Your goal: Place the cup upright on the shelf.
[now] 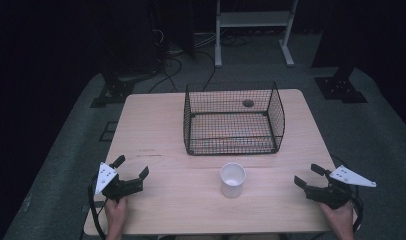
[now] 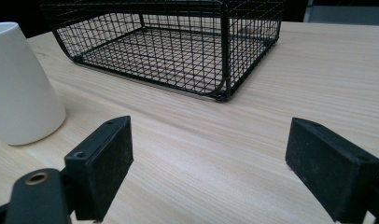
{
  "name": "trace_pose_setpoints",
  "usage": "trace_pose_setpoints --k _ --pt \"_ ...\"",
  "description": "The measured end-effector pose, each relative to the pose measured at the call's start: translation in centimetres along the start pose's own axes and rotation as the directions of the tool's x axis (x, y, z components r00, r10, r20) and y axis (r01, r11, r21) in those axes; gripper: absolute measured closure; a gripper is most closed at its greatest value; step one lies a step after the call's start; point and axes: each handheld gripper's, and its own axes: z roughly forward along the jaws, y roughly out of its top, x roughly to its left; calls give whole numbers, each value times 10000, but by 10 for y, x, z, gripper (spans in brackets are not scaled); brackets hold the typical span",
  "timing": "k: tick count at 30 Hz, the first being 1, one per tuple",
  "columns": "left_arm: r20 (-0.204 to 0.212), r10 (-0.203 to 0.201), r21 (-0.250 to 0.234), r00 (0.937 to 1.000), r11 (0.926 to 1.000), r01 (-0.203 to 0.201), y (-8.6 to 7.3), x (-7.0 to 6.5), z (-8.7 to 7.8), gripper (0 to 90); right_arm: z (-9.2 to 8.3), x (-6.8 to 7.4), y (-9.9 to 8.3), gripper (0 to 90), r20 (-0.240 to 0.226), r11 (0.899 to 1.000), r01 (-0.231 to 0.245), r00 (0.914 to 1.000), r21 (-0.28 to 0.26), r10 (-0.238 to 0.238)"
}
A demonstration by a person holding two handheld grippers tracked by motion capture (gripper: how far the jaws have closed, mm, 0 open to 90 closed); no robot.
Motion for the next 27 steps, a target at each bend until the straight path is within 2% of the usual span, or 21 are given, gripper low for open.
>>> trace_pose_setpoints --k 8,10,17,27 --pt "33 61 -56 10000 10000 -61 0 0 0 0 -1 3 3 142 -252 9994 -253 9994 -242 247" --pt "49 55 -73 10000 10000 -54 0 0 0 0 -1 5 4 142 -271 9996 -154 9995 -249 147" --pt "120 10 -114 9999 9999 -9 0 0 -2 0 3 14 12 142 -938 9995 -124 9955 -290 96" --pt "83 55 -74 10000 10000 -54 0 -1 -2 0 13 37 22 97 -1774 9971 742 9816 153 -703"
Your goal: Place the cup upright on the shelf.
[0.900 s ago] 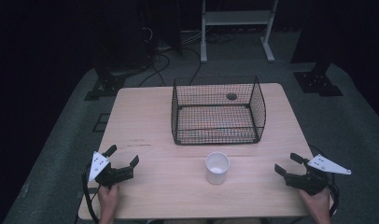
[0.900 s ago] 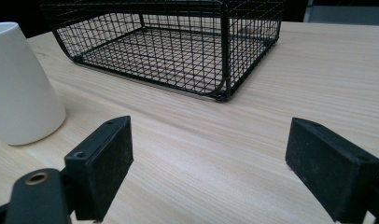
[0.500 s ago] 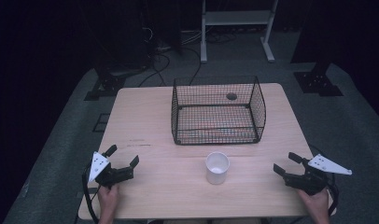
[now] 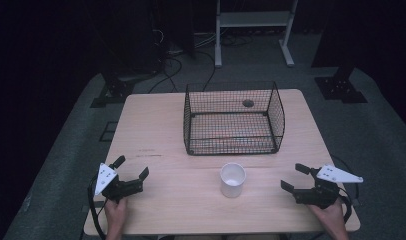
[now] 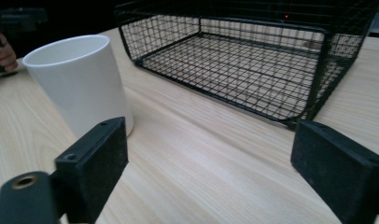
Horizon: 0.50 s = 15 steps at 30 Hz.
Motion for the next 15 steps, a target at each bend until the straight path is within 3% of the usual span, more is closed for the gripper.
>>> trace_pose_setpoints --k 15 --pt "-13 -3 -11 10000 10000 3 0 0 0 0 10 20 15 32 -821 9966 726 9942 387 -693"
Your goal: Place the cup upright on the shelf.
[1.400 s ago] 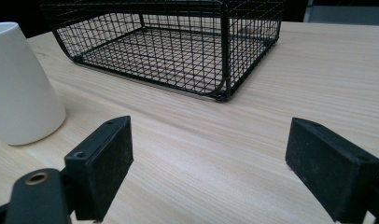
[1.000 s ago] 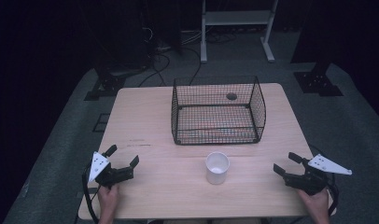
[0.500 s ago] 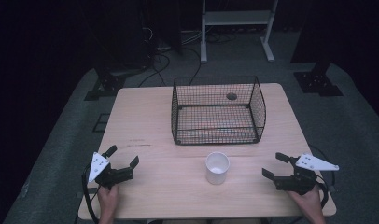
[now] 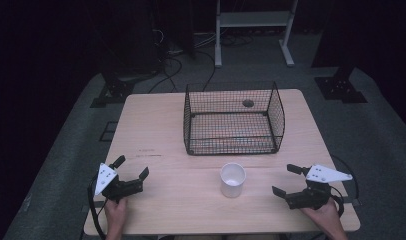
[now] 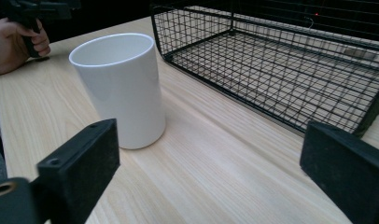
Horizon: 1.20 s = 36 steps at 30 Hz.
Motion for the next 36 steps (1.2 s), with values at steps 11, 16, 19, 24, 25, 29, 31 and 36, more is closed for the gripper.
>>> trace_pose_setpoints --k 11,16,19,24,25,29,31,36 --pt "21 -67 -52 10000 10000 67 0 1 0 0 18 14 11 24 -801 9988 405 9961 284 -381" --pt "19 -71 -58 10000 10000 71 0 1 0 0 25 20 15 24 -1020 9974 605 9932 389 -563" --pt "24 -90 -60 10000 9999 90 0 1 0 0 27 22 17 24 -1105 9970 661 9920 391 -614" --pt "19 -110 -77 9999 9999 110 0 2 -1 0 34 26 20 24 -1277 9959 765 9894 485 -698" --pt "14 -113 -81 9999 9999 114 0 2 0 0 37 28 22 24 -1368 9953 817 9878 511 -740" --pt "13 -110 -79 9999 9999 110 0 2 -1 0 45 33 25 24 -1589 9929 1016 9831 618 -907" --pt "17 -115 -81 9999 9999 115 0 2 -1 0 49 35 26 24 -1666 9924 1053 9816 630 -936" --pt "27 -127 -94 9999 9999 127 0 2 -1 0 57 40 28 24 -1854 9908 1164 9774 692 -1019"
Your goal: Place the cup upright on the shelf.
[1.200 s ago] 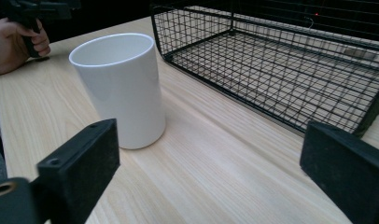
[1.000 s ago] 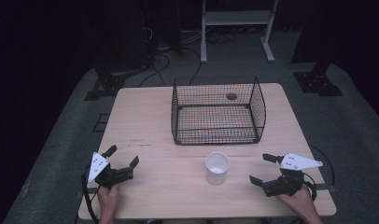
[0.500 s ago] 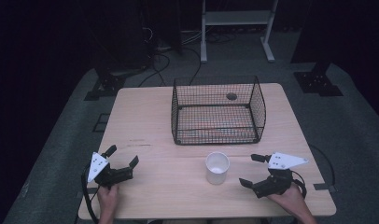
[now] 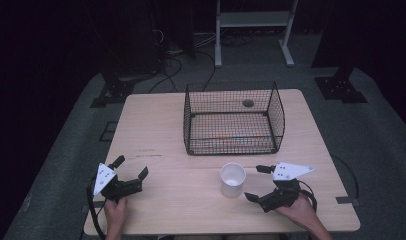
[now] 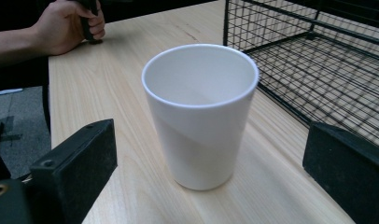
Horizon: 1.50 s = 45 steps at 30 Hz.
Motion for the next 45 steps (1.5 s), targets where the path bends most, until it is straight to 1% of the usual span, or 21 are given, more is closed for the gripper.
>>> trace_pose_setpoints --k 5,8,11,13,18,21,27,30,31,33,35,37,38,42,45 --pt "13 2 -6 10000 10000 -2 0 0 0 0 11 2 4 24 -199 9998 130 9997 130 -127" --pt "20 -3 -8 10000 10000 3 0 0 0 0 14 2 5 24 -180 9998 136 9997 166 -133" --pt "21 -7 -16 10000 10000 7 0 0 0 0 21 1 9 24 -266 9996 161 9995 232 -154" --pt "22 -9 -18 10000 10000 10 0 0 0 0 22 1 10 24 -298 9996 167 9994 249 -160" --pt "30 -13 -27 10000 10000 13 0 0 0 0 34 1 13 24 -404 9987 219 9990 469 -200" --pt "39 -11 -26 10000 10000 11 0 0 0 0 38 0 15 24 -421 9984 188 9990 525 -166" --pt "40 -29 -29 10000 10000 29 0 0 0 0 47 -1 19 24 -525 9967 347 9981 739 -309" --pt "48 -24 -29 10000 10000 24 0 0 0 0 50 -2 19 26 -576 9958 333 9979 850 -285" --pt "50 -29 -29 10000 10000 30 0 0 0 0 51 -2 19 45 -568 9950 360 9979 928 -309" --pt "50 -33 -34 10000 10000 33 0 0 0 0 52 -3 19 94 -690 9947 405 9970 950 -340" --pt "49 -26 -32 10000 10000 26 0 0 0 0 52 -3 21 132 -708 9943 442 9968 968 -374" --pt "46 -57 -52 10000 10000 57 0 1 0 0 52 -5 22 147 -731 9940 448 9966 1000 -376" --pt "42 -68 -64 10000 10000 69 0 1 0 0 52 -5 23 178 -748 9936 461 9965 1028 -385" --pt "41 -80 -69 10000 9999 80 0 1 0 0 52 -7 27 188 -852 9917 542 9954 1163 -444" --pt "45 -79 -65 10000 9999 79 0 1 0 0 53 -9 28 190 -933 9918 386 9953 1215 -273"
